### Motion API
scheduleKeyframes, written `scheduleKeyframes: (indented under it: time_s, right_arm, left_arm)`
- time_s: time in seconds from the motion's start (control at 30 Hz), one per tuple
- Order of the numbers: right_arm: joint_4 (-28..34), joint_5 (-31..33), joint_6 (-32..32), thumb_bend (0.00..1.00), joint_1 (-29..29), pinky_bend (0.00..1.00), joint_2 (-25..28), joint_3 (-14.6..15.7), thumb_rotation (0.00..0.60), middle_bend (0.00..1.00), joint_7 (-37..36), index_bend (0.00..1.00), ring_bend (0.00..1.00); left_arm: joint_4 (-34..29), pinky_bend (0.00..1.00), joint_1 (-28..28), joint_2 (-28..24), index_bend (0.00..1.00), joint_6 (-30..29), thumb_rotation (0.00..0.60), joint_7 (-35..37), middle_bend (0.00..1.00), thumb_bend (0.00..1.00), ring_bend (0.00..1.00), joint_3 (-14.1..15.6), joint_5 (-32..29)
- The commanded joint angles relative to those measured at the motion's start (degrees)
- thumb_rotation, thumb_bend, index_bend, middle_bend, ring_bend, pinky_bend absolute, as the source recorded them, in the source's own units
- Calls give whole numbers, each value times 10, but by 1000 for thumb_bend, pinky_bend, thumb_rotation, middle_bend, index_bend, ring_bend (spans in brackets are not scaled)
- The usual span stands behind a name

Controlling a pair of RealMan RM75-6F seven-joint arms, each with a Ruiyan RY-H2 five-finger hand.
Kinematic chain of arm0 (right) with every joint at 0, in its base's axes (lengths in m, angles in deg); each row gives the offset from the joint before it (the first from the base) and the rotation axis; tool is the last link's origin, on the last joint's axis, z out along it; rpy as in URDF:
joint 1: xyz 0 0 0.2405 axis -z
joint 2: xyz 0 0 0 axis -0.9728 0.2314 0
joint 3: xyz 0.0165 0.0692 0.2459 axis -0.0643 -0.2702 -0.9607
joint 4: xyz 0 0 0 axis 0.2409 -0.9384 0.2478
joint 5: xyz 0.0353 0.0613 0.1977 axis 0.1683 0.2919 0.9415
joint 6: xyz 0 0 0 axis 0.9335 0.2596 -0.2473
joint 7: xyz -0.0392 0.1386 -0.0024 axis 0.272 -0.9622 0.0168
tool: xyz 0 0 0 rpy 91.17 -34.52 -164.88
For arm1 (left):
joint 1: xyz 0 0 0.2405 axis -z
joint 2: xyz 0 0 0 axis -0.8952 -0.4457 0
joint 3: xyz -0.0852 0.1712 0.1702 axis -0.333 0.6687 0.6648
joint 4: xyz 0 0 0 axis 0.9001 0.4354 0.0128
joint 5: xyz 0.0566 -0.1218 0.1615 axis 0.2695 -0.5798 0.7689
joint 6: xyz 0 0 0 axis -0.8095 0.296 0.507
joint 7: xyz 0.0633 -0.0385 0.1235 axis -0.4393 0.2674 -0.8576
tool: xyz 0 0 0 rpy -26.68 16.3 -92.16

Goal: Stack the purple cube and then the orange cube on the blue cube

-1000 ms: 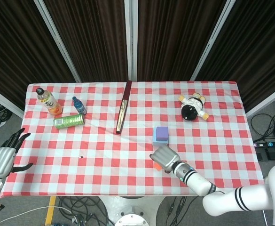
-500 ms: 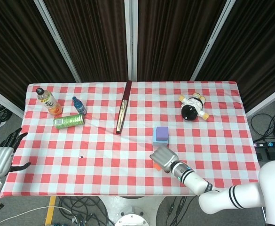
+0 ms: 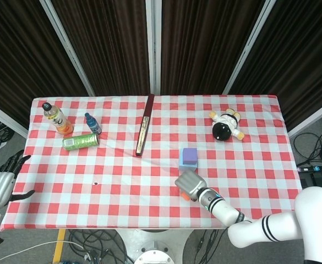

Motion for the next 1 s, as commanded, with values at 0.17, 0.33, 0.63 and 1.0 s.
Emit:
scheduleKeyframes:
  time_s: [0.17, 0.33, 0.63, 1.0]
  right_arm:
    - [-1, -7, 5, 59, 3, 835, 1, -4, 600, 1000, -11, 594, 959]
    - [21, -12, 9, 57, 4, 834, 19, -16, 600, 1000, -28, 596, 959]
    - [119, -15, 40, 58, -3, 835, 105, -62, 600, 1000, -54, 610, 960]
    - [219, 99, 75, 58, -48, 837, 220, -137, 600, 1000, -59, 626, 965]
  left_arm:
    - [3, 243, -1, 0, 160, 2, 600, 4, 109, 0, 98, 0, 0]
    - [2, 243, 0, -1, 160, 3, 600, 8, 109, 0, 98, 0, 0]
    - [-7, 243, 2, -5, 160, 4, 600, 12, 109, 0, 98, 1, 5]
    - [-22, 243, 6, -11, 160, 7, 600, 13, 109, 0, 98, 2, 12]
